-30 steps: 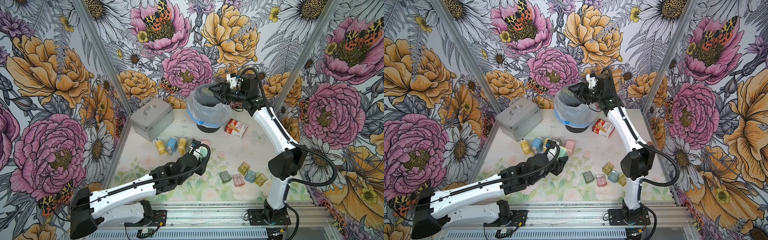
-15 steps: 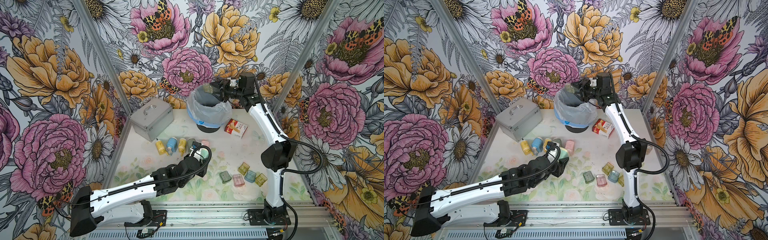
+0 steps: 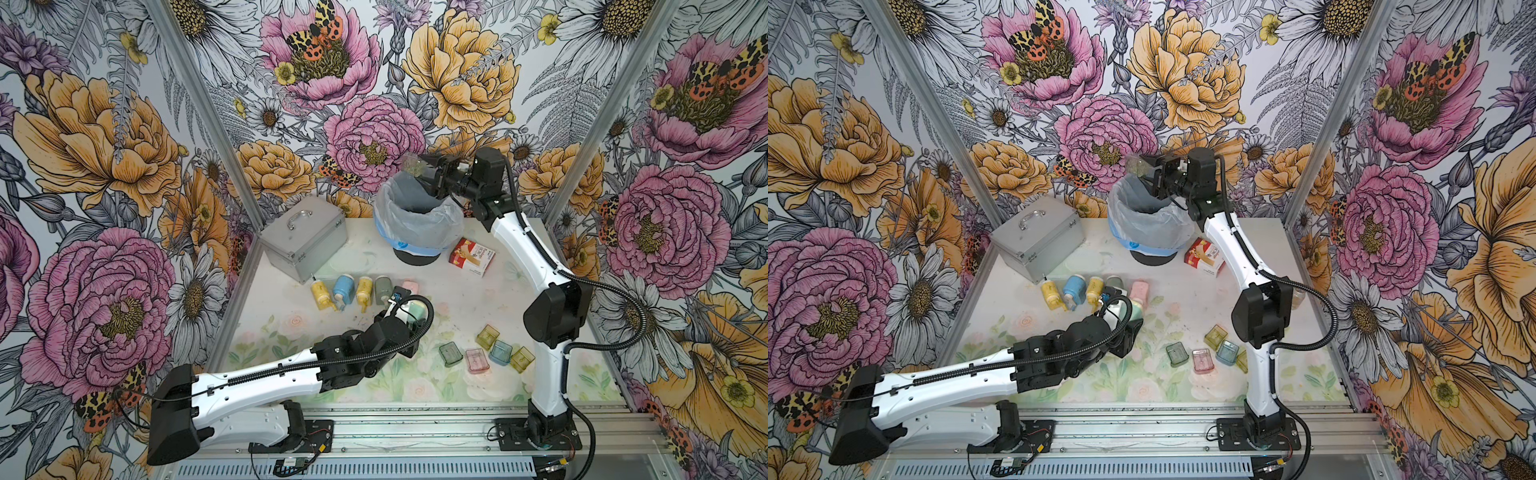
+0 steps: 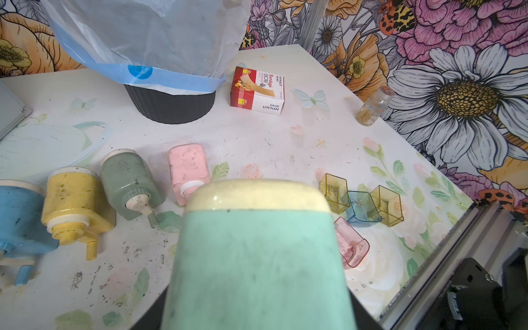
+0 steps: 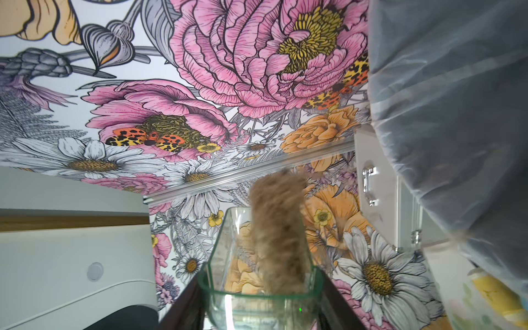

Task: Take out the pencil sharpener tray and clean the shavings
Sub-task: Pour the shavings into the trash bin.

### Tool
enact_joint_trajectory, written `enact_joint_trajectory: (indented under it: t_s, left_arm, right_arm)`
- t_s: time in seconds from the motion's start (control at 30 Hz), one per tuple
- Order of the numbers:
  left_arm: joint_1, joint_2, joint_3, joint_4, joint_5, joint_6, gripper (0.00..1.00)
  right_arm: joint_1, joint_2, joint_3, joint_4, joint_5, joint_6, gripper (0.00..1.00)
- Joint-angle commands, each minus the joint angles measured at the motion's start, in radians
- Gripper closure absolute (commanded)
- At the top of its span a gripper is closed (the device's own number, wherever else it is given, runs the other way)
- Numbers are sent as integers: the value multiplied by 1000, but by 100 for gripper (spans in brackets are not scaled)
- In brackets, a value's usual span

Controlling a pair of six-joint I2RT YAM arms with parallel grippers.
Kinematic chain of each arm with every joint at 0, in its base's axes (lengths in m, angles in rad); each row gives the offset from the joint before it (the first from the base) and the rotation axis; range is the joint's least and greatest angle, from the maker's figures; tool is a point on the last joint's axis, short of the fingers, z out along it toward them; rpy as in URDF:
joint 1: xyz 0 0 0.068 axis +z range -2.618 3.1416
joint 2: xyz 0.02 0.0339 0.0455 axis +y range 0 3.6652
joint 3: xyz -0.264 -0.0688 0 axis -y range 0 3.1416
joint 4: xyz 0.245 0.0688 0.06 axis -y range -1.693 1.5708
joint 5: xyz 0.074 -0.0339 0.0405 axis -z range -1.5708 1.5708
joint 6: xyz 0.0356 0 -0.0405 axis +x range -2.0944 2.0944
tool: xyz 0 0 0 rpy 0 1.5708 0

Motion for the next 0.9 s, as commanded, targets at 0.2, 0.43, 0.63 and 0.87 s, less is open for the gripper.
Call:
enact_joint_trajectory:
  t_s: [0.2, 0.43, 0.63, 0.87]
  left_arm:
    - [-14, -70, 12, -2, -63, -17, 79]
    - [-16, -63, 18, 0, -69, -15, 79]
    - [-16, -44, 24, 2, -77, -12, 79]
    - [-16, 11, 41, 30, -94, 14, 79]
  right_arm:
    - [-12, -97, -172, 275, 135, 247, 63]
    - [-7, -150, -197, 172, 171, 246, 63]
    - [-5, -169, -239, 119, 156, 211, 63]
    - [-2, -192, -329, 101, 140, 138, 64]
